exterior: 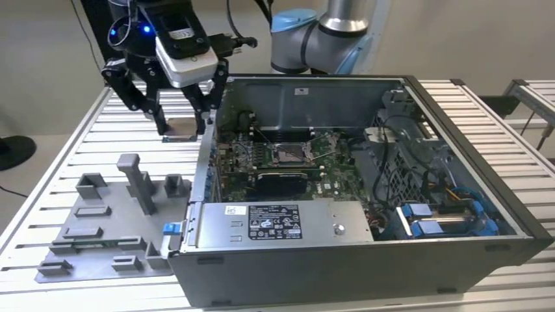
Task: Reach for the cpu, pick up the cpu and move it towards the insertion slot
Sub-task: 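Pick up the cpu and move it towards the insertion slot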
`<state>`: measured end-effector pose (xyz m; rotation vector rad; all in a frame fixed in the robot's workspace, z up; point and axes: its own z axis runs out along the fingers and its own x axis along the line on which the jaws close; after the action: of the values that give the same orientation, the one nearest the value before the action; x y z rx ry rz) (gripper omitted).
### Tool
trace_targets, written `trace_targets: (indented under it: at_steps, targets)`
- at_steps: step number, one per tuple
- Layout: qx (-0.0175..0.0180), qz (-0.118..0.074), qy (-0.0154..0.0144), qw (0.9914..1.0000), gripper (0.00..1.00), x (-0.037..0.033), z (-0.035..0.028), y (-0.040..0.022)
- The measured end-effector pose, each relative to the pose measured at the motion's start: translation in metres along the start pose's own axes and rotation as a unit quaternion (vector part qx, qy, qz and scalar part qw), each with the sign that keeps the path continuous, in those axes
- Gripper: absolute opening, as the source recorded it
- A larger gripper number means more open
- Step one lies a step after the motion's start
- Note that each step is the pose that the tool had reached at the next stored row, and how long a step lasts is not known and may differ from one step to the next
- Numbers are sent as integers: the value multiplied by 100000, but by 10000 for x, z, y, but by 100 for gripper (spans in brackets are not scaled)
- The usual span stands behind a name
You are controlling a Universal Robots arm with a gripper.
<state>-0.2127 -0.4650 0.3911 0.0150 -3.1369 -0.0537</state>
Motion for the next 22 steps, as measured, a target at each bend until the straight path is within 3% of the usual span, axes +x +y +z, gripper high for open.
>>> trace_targets:
  at_steps: [14, 22]
  targets:
    - [0, 2, -3, 100000, 0, -496, -2, -4]
    - [3, 2, 0, 100000, 0, -848, -4, -8]
